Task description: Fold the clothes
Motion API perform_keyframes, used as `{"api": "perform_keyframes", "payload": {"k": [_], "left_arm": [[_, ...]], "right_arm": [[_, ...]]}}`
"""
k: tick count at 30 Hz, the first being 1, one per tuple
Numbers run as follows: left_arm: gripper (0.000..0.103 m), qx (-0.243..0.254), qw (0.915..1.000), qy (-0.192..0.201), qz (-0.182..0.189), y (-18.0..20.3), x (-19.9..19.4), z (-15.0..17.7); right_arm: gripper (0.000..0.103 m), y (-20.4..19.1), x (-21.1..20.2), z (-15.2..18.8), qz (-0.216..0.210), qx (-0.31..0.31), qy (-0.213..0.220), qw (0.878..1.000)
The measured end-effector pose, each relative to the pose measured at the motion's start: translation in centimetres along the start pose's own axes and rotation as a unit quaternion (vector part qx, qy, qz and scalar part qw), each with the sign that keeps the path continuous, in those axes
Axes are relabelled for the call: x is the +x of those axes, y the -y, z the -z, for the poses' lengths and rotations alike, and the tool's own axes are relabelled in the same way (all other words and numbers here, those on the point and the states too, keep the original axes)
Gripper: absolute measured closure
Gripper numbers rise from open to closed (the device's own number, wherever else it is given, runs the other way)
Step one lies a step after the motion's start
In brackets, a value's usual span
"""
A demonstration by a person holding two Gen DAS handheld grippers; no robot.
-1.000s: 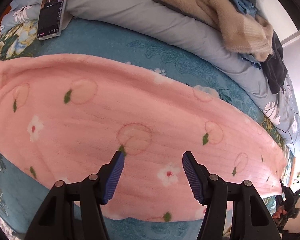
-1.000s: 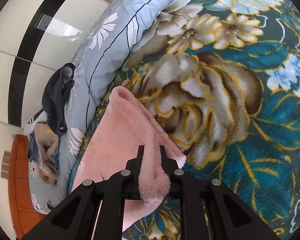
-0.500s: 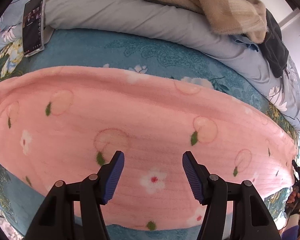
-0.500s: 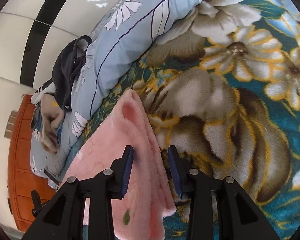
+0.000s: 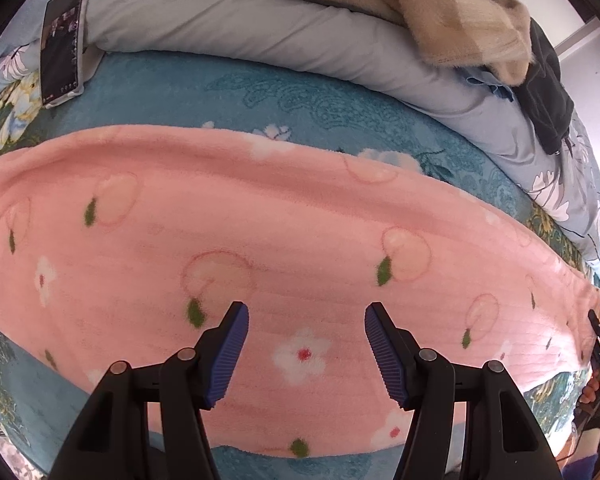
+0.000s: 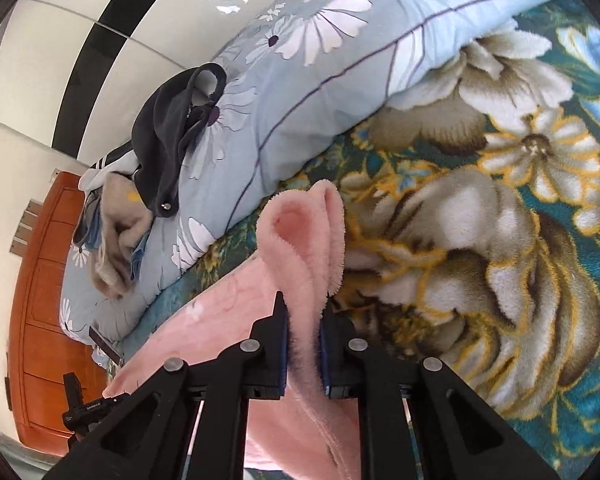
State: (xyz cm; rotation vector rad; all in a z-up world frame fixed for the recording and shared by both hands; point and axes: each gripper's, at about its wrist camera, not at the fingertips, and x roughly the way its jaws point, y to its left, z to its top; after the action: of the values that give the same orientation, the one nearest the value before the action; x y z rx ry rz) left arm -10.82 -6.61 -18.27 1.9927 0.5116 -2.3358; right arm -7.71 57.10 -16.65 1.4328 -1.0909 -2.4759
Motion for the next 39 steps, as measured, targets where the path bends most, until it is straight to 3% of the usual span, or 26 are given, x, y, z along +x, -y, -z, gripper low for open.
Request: {"api": "perform_keyframes", "payload": {"k": [7,12,16,26,29,34,37,39], "left_arm": [[0.038,-0.012,0.9992,0.035,0.013,-2.6,-2.8,0.2],[0.038,-0.058,0.9954,0.062,0.045,-6.2,-5.0,-0.1],[0.038,-0.09,0.991,0.079,0.06,-9.4,-6.6,0.4],[0.038,-0.13,0.9842,0.081,0.09,-14.9,-6.7,2.1],[0.038,-0.138,0.9827,0.075,0.099,-15.7,-6.3,2.3],[0.037,-0.151,0.981,0.066,0.101,-16.7,-5.4,2.4],[0.037,-0.164,0.9779,0.062,0.113,-17.0,-5.1,2.4],[0.037,-0.163,0.9767,0.058,0.127,-16.4,-5.0,2.4]], "right_arm": [[0.09,-13.3,-2.6,2.0,0.026,-0.1,-0.007,0.995],[0.09,-21.9,0.5,5.7,0.024,-0.162,-0.051,0.985],[0.091,-26.9,5.7,9.2,-0.003,-0.161,-0.094,0.983],[0.091,-35.5,18.6,19.8,0.005,-0.154,-0.196,0.969],[0.091,-35.9,21.2,21.9,0.033,-0.163,-0.212,0.963],[0.086,-36.2,23.2,23.7,0.07,-0.193,-0.229,0.951],[0.079,-36.5,23.2,23.6,0.061,-0.208,-0.236,0.947],[0.069,-36.8,23.1,23.7,0.028,-0.213,-0.253,0.943]]}}
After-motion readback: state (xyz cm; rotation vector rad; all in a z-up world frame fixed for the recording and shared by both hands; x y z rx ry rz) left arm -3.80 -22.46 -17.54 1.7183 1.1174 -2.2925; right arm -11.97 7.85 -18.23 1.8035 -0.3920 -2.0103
